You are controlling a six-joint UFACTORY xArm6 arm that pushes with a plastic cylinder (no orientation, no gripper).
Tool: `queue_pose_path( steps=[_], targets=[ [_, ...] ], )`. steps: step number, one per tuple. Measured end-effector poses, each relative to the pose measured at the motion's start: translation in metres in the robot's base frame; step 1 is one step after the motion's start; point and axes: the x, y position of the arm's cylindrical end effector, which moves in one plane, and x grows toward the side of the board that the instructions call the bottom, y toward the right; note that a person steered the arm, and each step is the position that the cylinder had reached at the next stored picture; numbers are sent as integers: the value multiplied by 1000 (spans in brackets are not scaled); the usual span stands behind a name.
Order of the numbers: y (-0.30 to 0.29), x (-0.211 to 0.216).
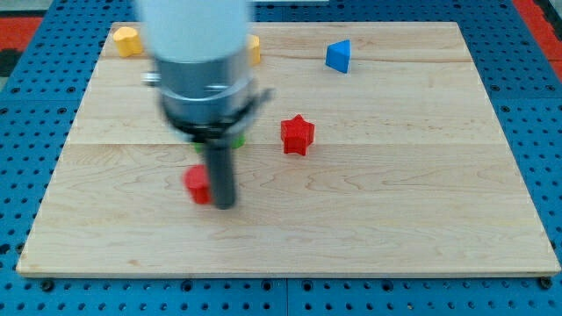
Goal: Arrange the green and red blocks in a line
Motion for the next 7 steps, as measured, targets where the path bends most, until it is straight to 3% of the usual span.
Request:
queue_pose_path(
  steps=[1, 2, 3, 5, 6, 7],
  targets=[
    [-73, -36],
    [-98, -18],
    [-144, -34],
    [-102, -93],
    [-114, -50],
    [-46, -2]
  ],
)
